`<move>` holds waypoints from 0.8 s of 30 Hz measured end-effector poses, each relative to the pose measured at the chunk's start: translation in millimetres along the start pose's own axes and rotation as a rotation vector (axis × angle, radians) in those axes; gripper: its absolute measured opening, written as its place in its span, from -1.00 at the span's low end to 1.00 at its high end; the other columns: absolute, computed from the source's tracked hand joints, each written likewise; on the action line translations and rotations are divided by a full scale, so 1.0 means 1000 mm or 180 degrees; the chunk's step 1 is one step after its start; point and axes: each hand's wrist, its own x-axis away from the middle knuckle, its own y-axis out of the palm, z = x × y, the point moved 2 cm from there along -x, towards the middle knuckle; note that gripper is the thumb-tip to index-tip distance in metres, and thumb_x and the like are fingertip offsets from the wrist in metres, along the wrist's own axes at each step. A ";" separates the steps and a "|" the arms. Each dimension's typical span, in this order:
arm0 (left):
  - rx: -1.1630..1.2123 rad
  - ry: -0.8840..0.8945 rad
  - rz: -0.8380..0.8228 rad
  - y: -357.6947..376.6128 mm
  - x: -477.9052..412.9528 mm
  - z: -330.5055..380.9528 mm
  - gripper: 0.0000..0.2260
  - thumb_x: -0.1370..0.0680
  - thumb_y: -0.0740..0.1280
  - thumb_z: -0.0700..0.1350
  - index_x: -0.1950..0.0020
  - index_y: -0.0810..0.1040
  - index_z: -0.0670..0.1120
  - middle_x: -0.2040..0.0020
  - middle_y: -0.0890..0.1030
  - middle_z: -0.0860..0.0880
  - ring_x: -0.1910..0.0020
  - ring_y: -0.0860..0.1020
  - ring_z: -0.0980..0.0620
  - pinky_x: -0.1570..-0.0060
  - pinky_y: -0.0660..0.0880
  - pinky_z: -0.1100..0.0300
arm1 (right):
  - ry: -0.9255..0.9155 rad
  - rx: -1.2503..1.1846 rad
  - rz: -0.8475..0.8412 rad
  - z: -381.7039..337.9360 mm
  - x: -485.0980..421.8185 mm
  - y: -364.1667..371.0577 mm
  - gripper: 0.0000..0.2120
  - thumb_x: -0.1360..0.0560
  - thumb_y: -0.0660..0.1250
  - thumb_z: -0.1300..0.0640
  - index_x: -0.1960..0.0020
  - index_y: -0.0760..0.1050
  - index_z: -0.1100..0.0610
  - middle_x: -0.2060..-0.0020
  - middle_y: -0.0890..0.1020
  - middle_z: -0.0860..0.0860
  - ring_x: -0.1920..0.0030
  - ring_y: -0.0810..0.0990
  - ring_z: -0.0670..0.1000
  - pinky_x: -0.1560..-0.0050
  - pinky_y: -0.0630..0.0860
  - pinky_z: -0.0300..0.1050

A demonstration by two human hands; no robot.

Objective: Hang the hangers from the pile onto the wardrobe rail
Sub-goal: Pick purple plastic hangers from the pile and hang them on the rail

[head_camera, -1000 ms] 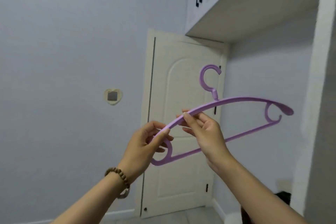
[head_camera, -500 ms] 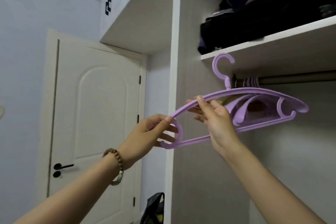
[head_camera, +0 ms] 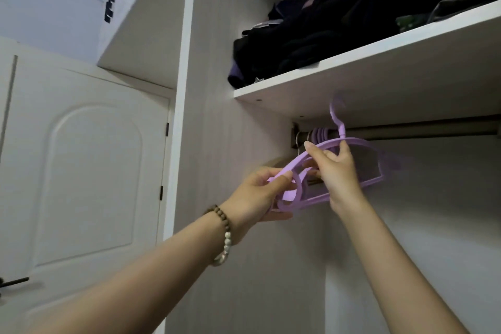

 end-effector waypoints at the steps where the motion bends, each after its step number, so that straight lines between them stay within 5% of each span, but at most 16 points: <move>1: 0.0010 0.0017 0.0002 0.006 -0.010 -0.001 -0.78 -0.57 0.24 -0.02 -0.13 0.55 -0.09 -0.10 0.61 -0.13 0.06 0.59 -0.04 -0.01 0.60 0.01 | 0.0062 -0.0044 0.0029 0.002 -0.008 -0.004 -0.18 -0.48 0.37 0.14 -0.54 -0.08 0.10 0.29 0.66 -0.11 0.18 0.64 -0.08 -0.12 0.56 0.02; 4: 0.0114 -0.0036 0.0027 0.019 -0.035 -0.005 -0.77 -0.55 0.29 -0.03 -0.15 0.57 -0.08 -0.16 0.60 -0.17 0.03 0.61 -0.06 0.12 0.62 0.10 | 0.0246 -0.0150 0.0094 0.010 -0.031 -0.015 -0.26 -0.51 0.33 0.16 -0.53 -0.04 0.18 0.22 0.62 -0.04 0.03 0.60 0.04 -0.20 0.52 0.11; 8: 0.0059 -0.0046 -0.0155 0.033 -0.054 -0.003 -0.75 -0.58 0.25 -0.11 -0.22 0.52 -0.14 -0.03 0.56 -0.20 0.15 0.54 -0.02 0.41 0.56 0.29 | 0.0442 -0.0140 0.0186 0.030 -0.059 -0.028 -0.41 -0.53 0.30 0.17 -0.46 0.13 0.27 0.31 0.58 0.02 0.27 0.57 0.01 0.04 0.55 -0.03; 11: -0.0617 0.0187 0.0088 0.029 -0.068 -0.009 -0.75 -0.54 0.31 -0.13 -0.21 0.54 -0.12 0.01 0.62 -0.20 0.16 0.56 -0.02 0.07 0.63 0.03 | 0.0572 -0.0051 0.0215 0.049 -0.076 -0.037 -0.46 -0.53 0.30 0.14 -0.41 0.21 0.30 0.30 0.59 0.03 0.32 0.57 -0.02 0.00 0.55 0.03; 13: -0.1384 0.0458 0.0387 0.022 -0.075 -0.014 -0.73 -0.45 0.40 -0.04 -0.13 0.60 -0.05 0.15 0.65 -0.08 0.23 0.58 0.00 0.01 0.60 -0.06 | 0.0666 0.0023 0.0154 0.059 -0.085 -0.041 -0.50 -0.52 0.31 0.14 -0.37 0.26 0.32 0.25 0.58 0.04 0.30 0.57 -0.03 0.05 0.58 0.00; 17: -0.2046 0.0648 0.0569 0.015 -0.079 -0.023 -0.52 -0.25 0.40 0.23 -0.08 0.64 0.04 0.13 0.69 0.07 0.14 0.64 0.09 0.02 0.60 0.04 | 0.0830 0.0161 -0.0100 0.072 -0.093 -0.041 -0.59 -0.52 0.32 0.16 -0.30 0.36 0.31 0.26 0.56 0.05 0.33 0.55 -0.05 0.44 0.51 -0.30; 21: -0.1954 0.0678 0.0622 0.007 -0.079 -0.030 -0.57 -0.33 0.51 0.02 -0.15 0.62 -0.10 0.02 0.68 -0.01 0.05 0.64 0.08 -0.07 0.57 0.11 | 0.0785 0.0361 -0.0034 0.082 -0.094 -0.041 -0.54 -0.49 0.36 0.14 -0.30 0.35 0.31 0.32 0.53 0.01 0.44 0.46 -0.08 0.53 0.44 -0.35; 24: -0.1886 0.0628 0.0557 0.003 -0.076 -0.034 -0.66 -0.38 0.49 -0.09 -0.12 0.63 -0.17 0.01 0.65 -0.09 0.09 0.61 0.06 0.07 0.53 0.31 | 0.0768 0.0483 -0.0058 0.086 -0.092 -0.040 -0.40 -0.44 0.43 0.11 -0.37 0.29 0.28 0.28 0.56 0.00 0.44 0.47 -0.12 0.49 0.46 -0.34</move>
